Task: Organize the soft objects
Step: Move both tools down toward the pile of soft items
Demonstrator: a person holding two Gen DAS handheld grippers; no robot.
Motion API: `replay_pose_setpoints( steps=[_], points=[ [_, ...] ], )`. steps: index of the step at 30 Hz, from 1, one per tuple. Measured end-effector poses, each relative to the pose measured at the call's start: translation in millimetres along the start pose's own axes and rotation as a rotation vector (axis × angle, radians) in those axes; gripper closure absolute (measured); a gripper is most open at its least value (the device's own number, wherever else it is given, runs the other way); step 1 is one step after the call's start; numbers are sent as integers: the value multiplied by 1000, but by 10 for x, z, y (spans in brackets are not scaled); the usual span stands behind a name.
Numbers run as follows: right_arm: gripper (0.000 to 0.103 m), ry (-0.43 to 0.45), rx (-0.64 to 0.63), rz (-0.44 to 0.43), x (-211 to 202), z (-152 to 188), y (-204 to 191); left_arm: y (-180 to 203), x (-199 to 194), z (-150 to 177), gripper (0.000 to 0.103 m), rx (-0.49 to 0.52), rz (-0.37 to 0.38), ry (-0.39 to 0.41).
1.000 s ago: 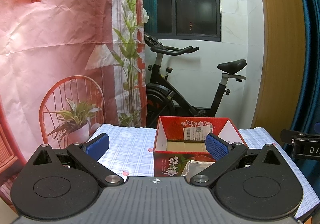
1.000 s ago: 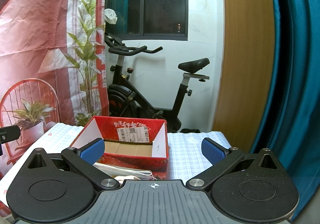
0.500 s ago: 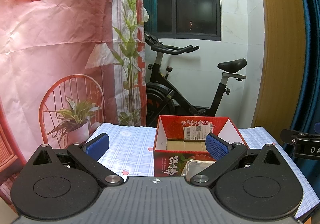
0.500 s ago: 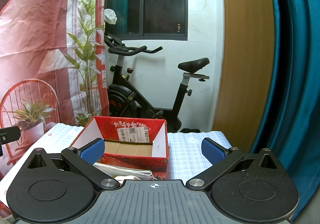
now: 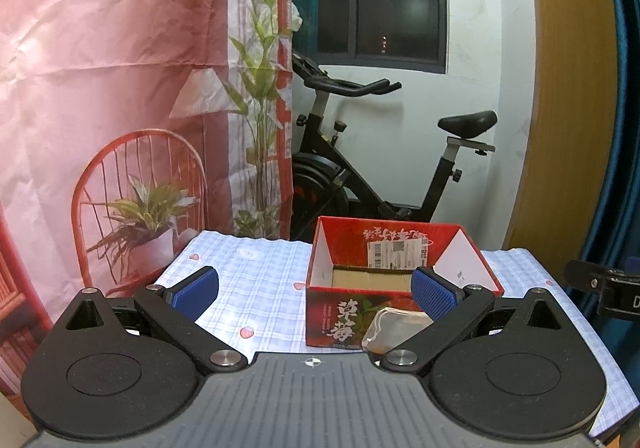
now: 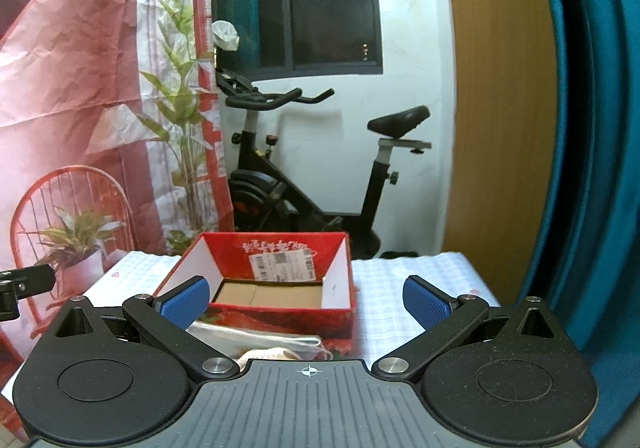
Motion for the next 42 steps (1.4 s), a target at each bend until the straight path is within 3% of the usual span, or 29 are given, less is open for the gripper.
replay_pose_setpoints(
  steps=[4, 9, 14, 18, 22, 26, 30, 35, 38, 40, 42],
  points=[
    [0, -3, 9, 4, 119, 164, 40, -8, 74, 97, 0, 15, -27, 23],
    [0, -24, 47, -60, 300, 392, 55, -34, 256, 242, 0, 18, -22, -30],
    [0, -47, 24, -65, 487, 669, -7, -96, 446, 435, 0, 22, -5, -82],
    [0, -98, 17, -55, 639, 880, -32, -153, 522, 608, 0, 26, -6, -103],
    [0, -155, 10, -106, 740, 1100, -47, -222, 612, 753, 0, 3, 15, -149],
    [0, -182, 1, -26, 787, 1253, -76, -289, 696, 904, 0, -18, 29, -185],
    [0, -194, 39, -89, 811, 1389, -57, -276, 803, 1042, 1, -35, 57, -245],
    [2, -239, 19, -111, 853, 1564, -91, -262, 906, 1219, 12, -85, 164, -318],
    [12, -294, 25, -141, 900, 1676, -100, -197, 931, 1361, 18, -94, 224, -358],
    [16, -324, 33, -173, 934, 1747, -121, -167, 963, 1448, 29, -93, 255, -385],
    [20, -342, 35, -196, 947, 1805, -146, -172, 1014, 1516, 35, -112, 289, -407]
  ],
)
Point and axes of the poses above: each gripper's, at about its wrist camera, not at the fingertips, and x roughly the way its jaws point, y to its right, z to its underside, the point moved 2 cm from there along x, roughly the way its jaws point, and after that the axes turned 3 degrees about y, right-handed, at the moved point
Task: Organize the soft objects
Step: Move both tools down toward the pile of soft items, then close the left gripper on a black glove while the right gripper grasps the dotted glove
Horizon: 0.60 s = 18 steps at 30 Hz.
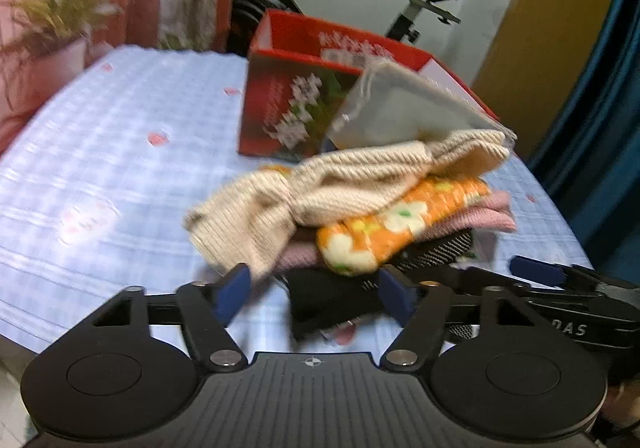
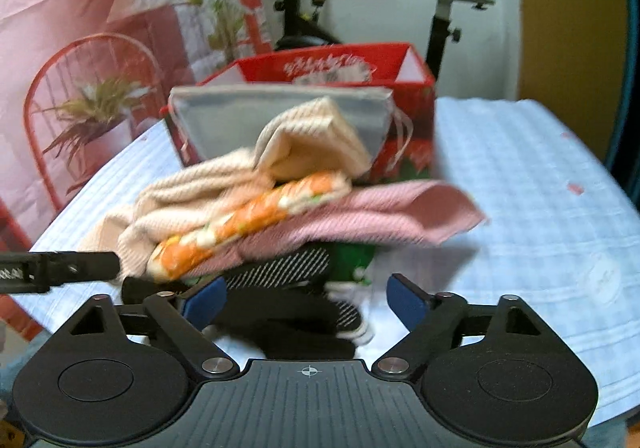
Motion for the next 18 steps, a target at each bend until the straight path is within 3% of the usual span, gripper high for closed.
replay_pose_setpoints(
  steps=[4, 9, 11, 14, 18],
  points=[
    [24, -3, -24, -25, 13, 34, -35, -71, 112, 65, 40, -36, 22, -20],
    [44, -17, -79, -36, 89, 86, -67, -23, 219, 151, 43, -19, 45, -54],
    [46, -22, -90, -48, 132, 124, -65, 17, 258, 176, 49, 13, 47, -58],
    [46, -19, -108, -56, 163, 152, -92, 44, 281, 206, 50, 52, 13, -62],
    [43, 8, -120, -56, 203, 170, -94, 4, 351, 216, 53, 38, 20, -65]
  ],
)
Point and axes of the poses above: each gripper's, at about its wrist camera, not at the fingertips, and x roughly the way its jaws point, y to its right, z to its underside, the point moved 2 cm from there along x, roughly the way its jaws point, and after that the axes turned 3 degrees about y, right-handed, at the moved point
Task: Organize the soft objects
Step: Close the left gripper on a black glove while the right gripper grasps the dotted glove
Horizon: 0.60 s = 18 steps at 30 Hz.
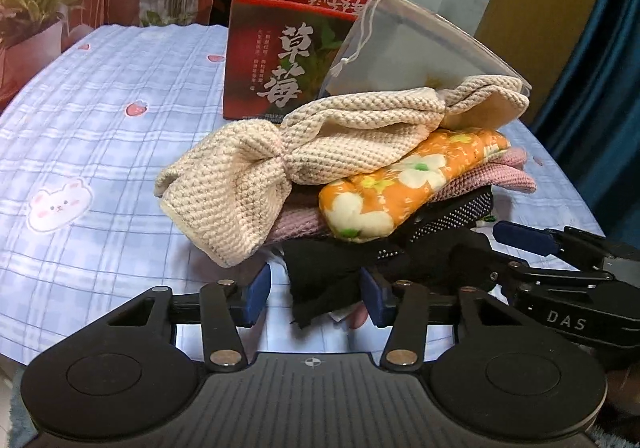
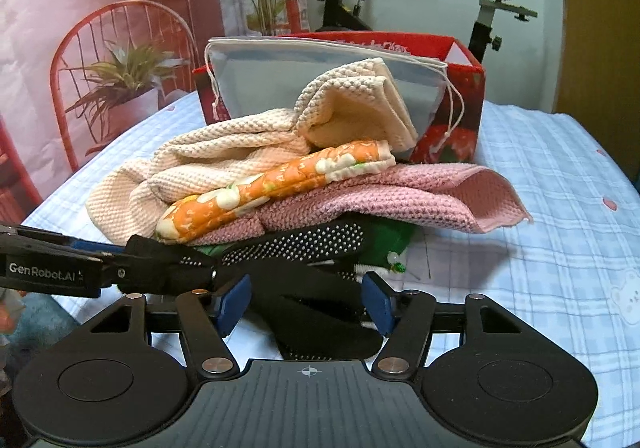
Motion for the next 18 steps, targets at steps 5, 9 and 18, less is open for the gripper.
replay_pose_setpoints(
  steps=[5, 9, 18],
  points=[
    [40, -6, 6, 10, 120, 36, 59, 23, 23, 0, 61, 2, 26, -1],
    [40, -34, 20, -4, 167, 62, 80, 49, 42, 10, 62, 2, 32, -15],
    [42, -68, 23, -27, 192, 96, 22, -19, 102, 27, 62, -37, 50, -32]
  ],
)
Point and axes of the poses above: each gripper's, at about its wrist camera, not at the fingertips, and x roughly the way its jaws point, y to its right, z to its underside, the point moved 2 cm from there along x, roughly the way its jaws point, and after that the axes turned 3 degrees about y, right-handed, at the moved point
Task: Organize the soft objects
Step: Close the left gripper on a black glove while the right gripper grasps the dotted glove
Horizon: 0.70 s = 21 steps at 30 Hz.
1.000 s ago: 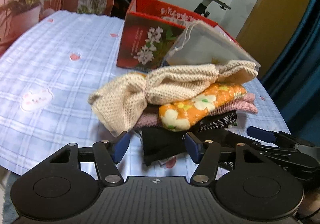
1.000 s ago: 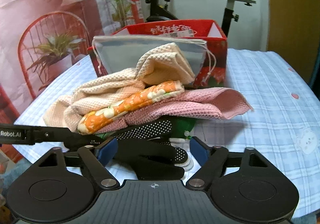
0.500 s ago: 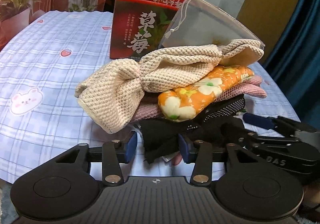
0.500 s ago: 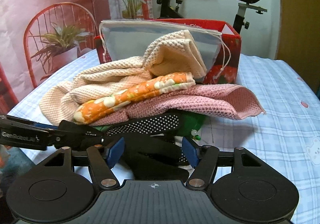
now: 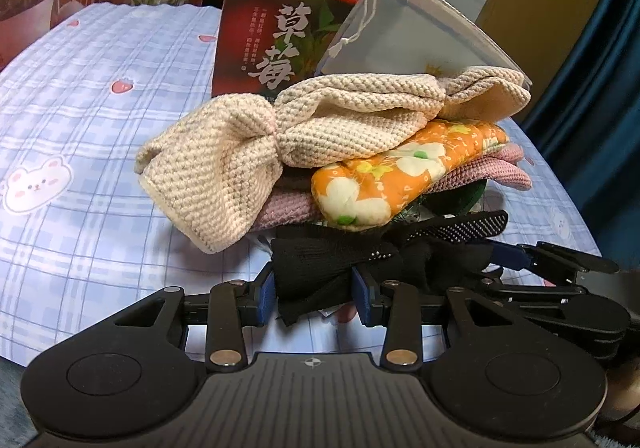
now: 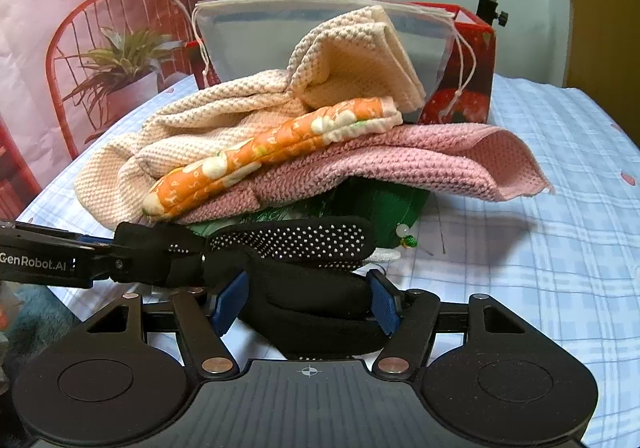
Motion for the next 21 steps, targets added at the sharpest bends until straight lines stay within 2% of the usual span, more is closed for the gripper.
replay_pose_setpoints(
  steps=[4, 12, 15, 21],
  points=[
    [50, -15, -17, -7, -10, 8, -43, 17, -5, 1, 65, 8, 0, 2],
    [75, -19, -10, -58, -51, -1, -81, 11, -33, 8, 76, 7, 19, 12],
    [83, -10, -8, -73, -85, -16, -67, 45, -47, 4, 77, 25, 12, 18],
    [85, 1, -27, -78, -118, -31, -110, 68, -40, -6, 77, 38, 8, 26]
  ],
)
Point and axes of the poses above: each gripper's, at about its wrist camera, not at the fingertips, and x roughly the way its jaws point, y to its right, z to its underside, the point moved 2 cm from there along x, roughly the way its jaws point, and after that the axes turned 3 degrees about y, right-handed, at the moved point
